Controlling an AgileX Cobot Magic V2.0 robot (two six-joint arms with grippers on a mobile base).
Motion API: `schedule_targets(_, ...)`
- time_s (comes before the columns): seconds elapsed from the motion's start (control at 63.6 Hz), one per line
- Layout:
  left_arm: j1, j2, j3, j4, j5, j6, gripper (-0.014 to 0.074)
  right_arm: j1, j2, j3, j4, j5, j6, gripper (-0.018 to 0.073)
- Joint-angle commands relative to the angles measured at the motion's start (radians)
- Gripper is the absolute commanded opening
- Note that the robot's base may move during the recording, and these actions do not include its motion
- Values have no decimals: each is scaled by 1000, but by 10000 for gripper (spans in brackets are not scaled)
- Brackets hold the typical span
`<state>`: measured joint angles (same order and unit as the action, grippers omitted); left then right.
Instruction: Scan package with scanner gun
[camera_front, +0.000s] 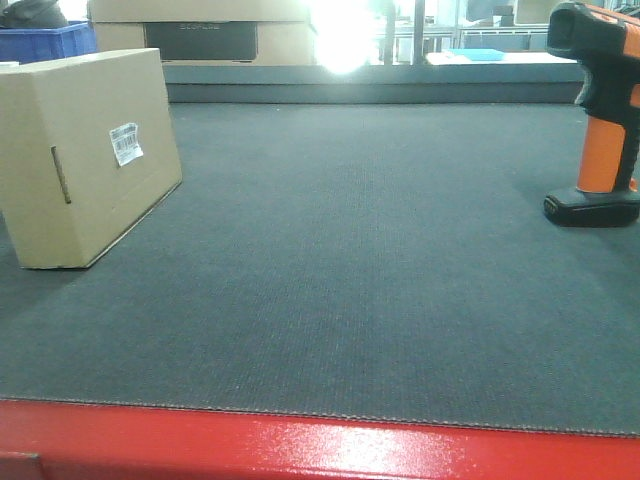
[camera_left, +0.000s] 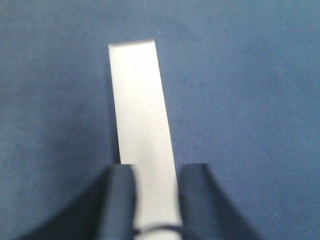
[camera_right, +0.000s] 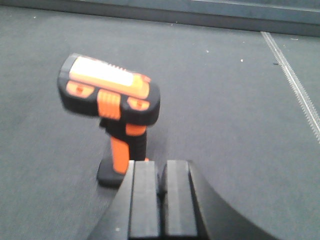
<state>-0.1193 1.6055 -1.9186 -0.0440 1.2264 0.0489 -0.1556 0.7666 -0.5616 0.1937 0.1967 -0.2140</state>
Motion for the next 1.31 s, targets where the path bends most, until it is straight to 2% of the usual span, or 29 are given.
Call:
schedule_targets(0.0, -4, -46, -6, -7, -5, -7, -55, -3, -46, 42, -13, -20, -5, -153)
schedule_targets(0.047, -4, -61, -6, -7, -5, -7, -111, -3, -74, 73, -13, -29, -5, -153)
schedule_targets(0.204, -4, -107, 47, -7, -10, -7, -111, -3, -147, 145, -8, -63, -5, -153)
schedule_targets(0.346, -4, -187, 236, -7, -138, -7, -111, -3, -201, 178, -8, -78, -5, -153)
schedule_targets(0.613, -4, -488, 771, -7, -625, -7, -111, -3, -228, 182, -8, -80, -5, -153)
schedule_targets(0.771, -4, -670, 1050, 12, -865, -7, -111, -3, -228, 182, -8, -94, -5, -153)
schedule_targets(1.007, -4, -889, 1356, 16, -1177, -7, -111, -3, -228, 182, -8, -101, -5, -153)
schedule_targets(1.101, -4, -950, 1413, 13, -1213, -7, -111, -3, -228, 182, -8, -101, -5, -153)
schedule_targets(1.29, -4, -994, 1420, 13, -1215, -7, -111, -3, -228, 182, -8, -101, -5, -153)
